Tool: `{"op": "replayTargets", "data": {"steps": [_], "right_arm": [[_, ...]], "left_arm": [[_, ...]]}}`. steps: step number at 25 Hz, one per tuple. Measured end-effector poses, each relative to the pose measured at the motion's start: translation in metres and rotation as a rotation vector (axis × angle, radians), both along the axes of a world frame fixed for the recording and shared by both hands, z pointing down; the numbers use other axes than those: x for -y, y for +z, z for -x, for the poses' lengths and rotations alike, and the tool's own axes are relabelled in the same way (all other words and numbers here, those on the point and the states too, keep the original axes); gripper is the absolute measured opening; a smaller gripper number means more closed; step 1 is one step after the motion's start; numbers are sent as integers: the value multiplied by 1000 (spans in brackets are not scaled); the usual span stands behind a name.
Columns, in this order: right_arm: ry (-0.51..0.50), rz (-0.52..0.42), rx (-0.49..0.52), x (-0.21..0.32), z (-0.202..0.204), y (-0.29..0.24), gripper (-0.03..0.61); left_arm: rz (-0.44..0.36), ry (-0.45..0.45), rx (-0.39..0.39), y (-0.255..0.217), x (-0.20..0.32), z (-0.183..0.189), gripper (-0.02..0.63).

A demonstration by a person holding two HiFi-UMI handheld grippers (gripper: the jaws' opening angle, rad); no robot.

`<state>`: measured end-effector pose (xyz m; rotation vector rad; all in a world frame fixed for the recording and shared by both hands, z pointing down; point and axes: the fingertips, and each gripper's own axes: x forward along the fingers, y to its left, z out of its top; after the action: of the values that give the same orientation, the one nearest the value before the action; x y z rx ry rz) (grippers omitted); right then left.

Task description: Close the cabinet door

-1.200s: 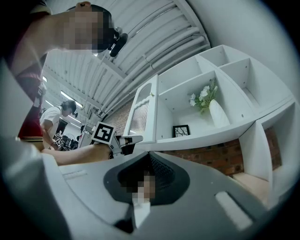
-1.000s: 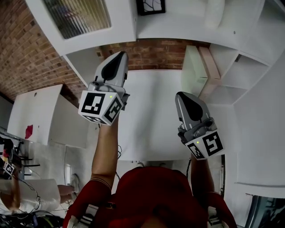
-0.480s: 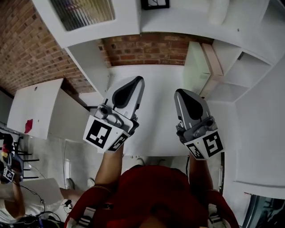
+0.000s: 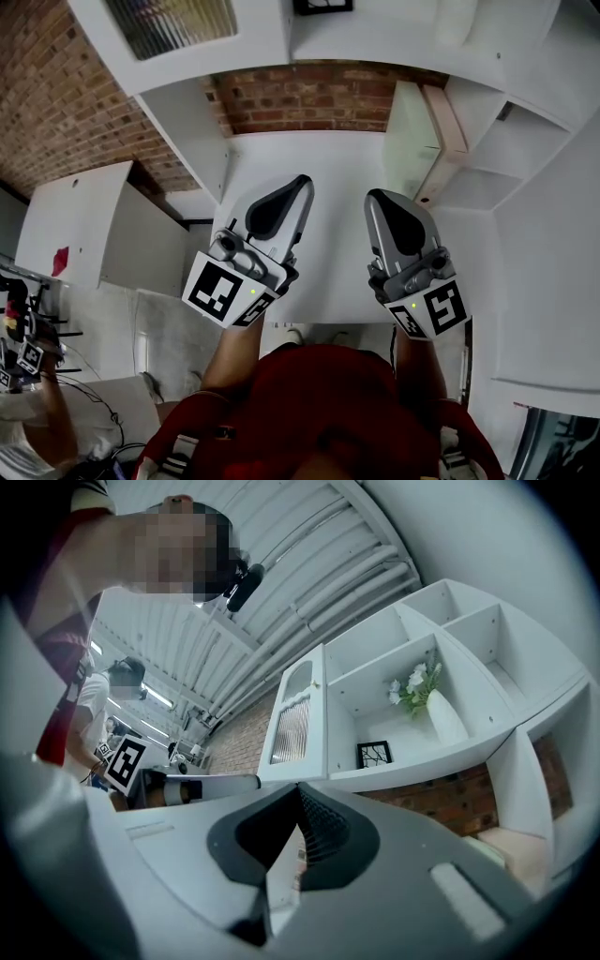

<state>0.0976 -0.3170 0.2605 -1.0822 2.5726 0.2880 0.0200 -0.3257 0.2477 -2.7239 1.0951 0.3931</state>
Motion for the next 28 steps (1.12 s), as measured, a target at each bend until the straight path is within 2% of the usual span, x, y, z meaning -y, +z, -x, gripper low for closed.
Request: {"op": "replayTargets", "data": {"steps": [28], "right_arm": [[4,23,-8,2,-7,13,12]], "left_arm": [[22,-4,3,9,2,-7,2]]}}
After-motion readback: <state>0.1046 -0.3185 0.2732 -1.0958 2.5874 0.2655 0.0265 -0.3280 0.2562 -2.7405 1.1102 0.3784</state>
